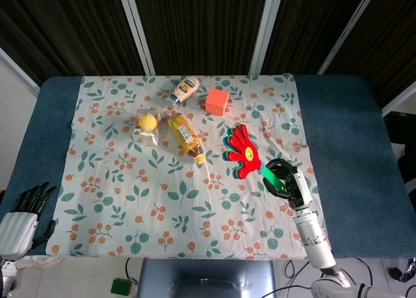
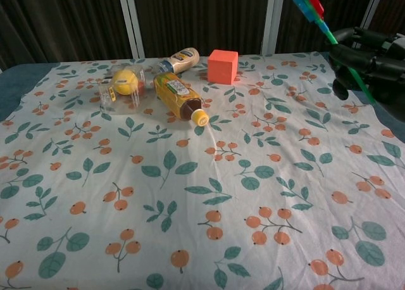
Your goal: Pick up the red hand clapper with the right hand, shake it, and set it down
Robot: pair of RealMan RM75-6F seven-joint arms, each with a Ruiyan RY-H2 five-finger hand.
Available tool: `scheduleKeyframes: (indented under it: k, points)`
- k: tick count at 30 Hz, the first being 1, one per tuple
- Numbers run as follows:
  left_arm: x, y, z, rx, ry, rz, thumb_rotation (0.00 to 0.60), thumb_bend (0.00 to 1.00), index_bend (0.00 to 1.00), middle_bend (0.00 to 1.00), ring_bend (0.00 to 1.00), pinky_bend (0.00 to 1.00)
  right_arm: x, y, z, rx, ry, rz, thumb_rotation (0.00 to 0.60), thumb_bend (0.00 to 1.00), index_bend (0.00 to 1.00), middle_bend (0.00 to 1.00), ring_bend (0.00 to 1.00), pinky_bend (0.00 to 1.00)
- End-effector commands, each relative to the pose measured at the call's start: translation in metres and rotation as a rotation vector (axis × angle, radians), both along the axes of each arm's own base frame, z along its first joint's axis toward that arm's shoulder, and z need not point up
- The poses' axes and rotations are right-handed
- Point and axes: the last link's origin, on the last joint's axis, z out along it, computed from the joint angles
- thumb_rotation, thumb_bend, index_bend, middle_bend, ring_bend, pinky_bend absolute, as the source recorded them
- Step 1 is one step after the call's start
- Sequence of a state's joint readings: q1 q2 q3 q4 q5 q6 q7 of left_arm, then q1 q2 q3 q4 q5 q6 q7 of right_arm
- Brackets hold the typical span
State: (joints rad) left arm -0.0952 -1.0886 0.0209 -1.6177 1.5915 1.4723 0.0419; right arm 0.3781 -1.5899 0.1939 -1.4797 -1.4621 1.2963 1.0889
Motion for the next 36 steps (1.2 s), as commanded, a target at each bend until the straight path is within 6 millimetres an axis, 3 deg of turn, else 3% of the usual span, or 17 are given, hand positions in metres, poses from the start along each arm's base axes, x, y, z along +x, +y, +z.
scheduleKeyframes:
  k: [1,4,9,20,23,27,28,31,36]
  points:
    - [0.000,0.000,-0.001,-0.003,0.001,0.000,0.600,0.45,0.00,0.00,0.00,0.11,-0.005,0.003,-0.042,0.154,0.262,0.083,0.600,0.46,0.89,0.76,0.83,0.82]
    - [0.000,0.000,0.000,-0.003,-0.002,-0.002,0.600,0.45,0.00,0.00,0.00,0.11,-0.013,-0.001,-0.059,0.220,0.538,0.132,0.600,0.46,0.89,0.76,0.83,0.83]
    - [-0.001,-0.001,0.004,0.010,-0.010,0.000,0.600,0.45,0.00,0.00,0.00,0.11,-0.015,-0.007,-0.062,0.202,0.811,0.159,0.600,0.46,0.89,0.76,0.83,0.83]
    - [0.000,-0.002,0.003,0.005,-0.010,-0.008,0.600,0.45,0.00,0.00,0.00,0.11,-0.004,-0.011,-0.057,0.092,0.923,0.152,0.600,0.46,0.89,0.76,0.82,0.82]
    - [0.000,-0.002,0.003,0.003,-0.010,-0.009,0.600,0.45,0.00,0.00,0.00,0.11,-0.003,-0.014,-0.061,0.092,0.984,0.180,0.600,0.46,0.68,0.71,0.70,0.70]
    - [0.000,-0.002,0.003,0.005,-0.011,-0.007,0.600,0.45,0.00,0.00,0.00,0.11,-0.006,-0.016,-0.060,0.104,1.061,0.215,0.600,0.42,0.19,0.38,0.34,0.35]
    - [0.000,-0.002,0.004,0.006,-0.012,-0.006,0.600,0.45,0.00,0.00,0.00,0.11,-0.007,-0.017,-0.058,0.110,1.080,0.219,0.600,0.40,0.11,0.31,0.26,0.28]
    - [-0.001,-0.002,0.004,0.006,-0.013,-0.005,0.600,0.45,0.00,0.00,0.00,0.11,-0.011,-0.018,-0.052,0.126,1.132,0.231,0.600,0.34,0.02,0.19,0.13,0.15]
    - [0.000,-0.002,0.004,0.007,-0.013,-0.005,0.600,0.45,0.00,0.00,0.00,0.11,-0.021,-0.015,-0.028,0.163,1.251,0.246,0.600,0.30,0.00,0.07,0.02,0.04]
